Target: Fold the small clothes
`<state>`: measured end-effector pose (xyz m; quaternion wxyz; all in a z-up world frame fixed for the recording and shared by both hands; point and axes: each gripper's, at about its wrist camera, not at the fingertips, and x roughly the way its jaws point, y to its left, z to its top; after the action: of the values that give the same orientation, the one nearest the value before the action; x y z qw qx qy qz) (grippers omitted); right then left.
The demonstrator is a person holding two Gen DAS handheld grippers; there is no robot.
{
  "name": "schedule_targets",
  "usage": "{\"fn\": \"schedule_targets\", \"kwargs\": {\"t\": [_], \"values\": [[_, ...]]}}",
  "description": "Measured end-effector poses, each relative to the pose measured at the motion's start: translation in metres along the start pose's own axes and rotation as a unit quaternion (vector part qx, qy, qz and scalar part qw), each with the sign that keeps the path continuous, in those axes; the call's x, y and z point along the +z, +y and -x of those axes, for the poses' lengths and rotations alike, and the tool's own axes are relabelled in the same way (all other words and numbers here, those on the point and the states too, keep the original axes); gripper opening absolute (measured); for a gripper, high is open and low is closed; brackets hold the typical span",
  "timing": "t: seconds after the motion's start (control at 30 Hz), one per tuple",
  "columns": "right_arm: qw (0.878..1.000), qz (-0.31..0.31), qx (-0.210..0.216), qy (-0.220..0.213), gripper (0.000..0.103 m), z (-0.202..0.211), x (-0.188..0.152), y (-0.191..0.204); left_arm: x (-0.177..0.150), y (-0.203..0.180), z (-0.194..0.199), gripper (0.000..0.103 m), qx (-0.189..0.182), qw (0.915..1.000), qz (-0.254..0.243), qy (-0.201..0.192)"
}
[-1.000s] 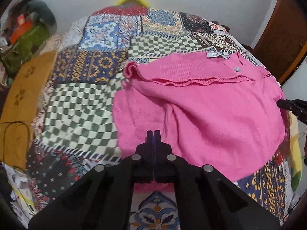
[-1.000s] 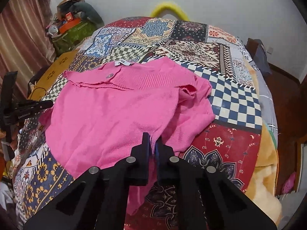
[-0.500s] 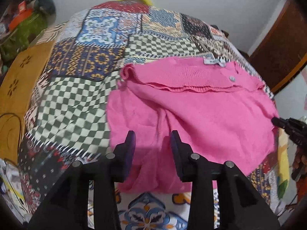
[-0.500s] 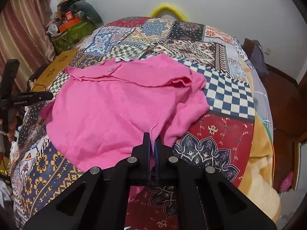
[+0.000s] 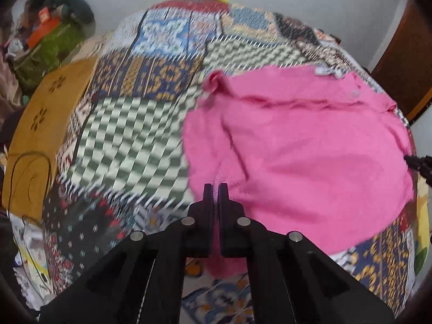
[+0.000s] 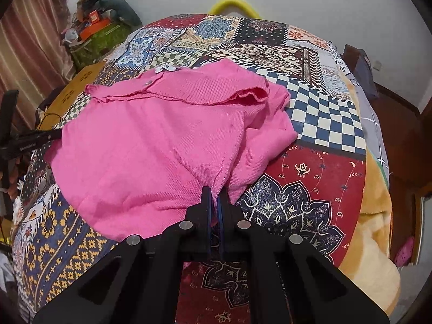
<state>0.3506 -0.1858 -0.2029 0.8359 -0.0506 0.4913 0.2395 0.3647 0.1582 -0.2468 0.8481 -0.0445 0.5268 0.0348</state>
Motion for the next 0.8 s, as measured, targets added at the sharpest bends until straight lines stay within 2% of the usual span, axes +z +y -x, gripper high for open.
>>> {"fn": "schedule_targets", "kwargs": {"t": [0.13,0.2,0.3,0.33,0.37,0.4,0.47,0.6,0.73,0.8], "values": [[1.0,-0.001,0.005,0.006,0.004,0.002,0.003,0.002,-0.001,0.006,0.008,0.003,-0.009,0.9999,0.006,-0.003],[1.0,0.001,0.003,0.005,0.005,0.007,0.007,0.001,0.006,0.006,0.019,0.003,0.006,0.9997,0.009,-0.02],[1.0,0.004,-0.001,-0.014,0.017,0.024,0.017,-0.001,0.022,0.007,0.032,0.023,-0.006,0.999,0.017,-0.04],[1.0,0.007,-0.003,-0.019,0.023,0.026,0.02,-0.001,0.028,0.006,0.035,0.034,-0.009,0.9988,0.018,-0.045],[1.0,0.011,-0.007,-0.026,0.028,0.03,0.024,-0.001,0.035,0.004,0.036,0.044,-0.006,0.9985,0.016,-0.052],[0.999,0.016,-0.014,-0.033,0.03,0.033,0.029,-0.001,0.04,0.001,0.036,0.049,0.0,0.9984,0.012,-0.055],[0.999,0.026,-0.02,-0.041,0.038,0.034,0.039,0.0,0.049,-0.006,0.031,0.07,0.013,0.9983,0.001,-0.057],[0.998,0.038,-0.029,-0.038,0.057,0.021,0.055,0.003,0.066,-0.024,0.004,0.076,0.016,0.999,-0.027,-0.032],[0.997,0.062,-0.043,-0.018,0.061,-0.008,0.066,0.01,0.07,-0.044,-0.026,0.077,0.003,0.9982,-0.059,-0.003],[0.996,0.074,-0.041,-0.003,0.061,-0.02,0.069,0.015,0.071,-0.054,-0.034,0.077,0.012,0.9969,-0.078,-0.004]]}}
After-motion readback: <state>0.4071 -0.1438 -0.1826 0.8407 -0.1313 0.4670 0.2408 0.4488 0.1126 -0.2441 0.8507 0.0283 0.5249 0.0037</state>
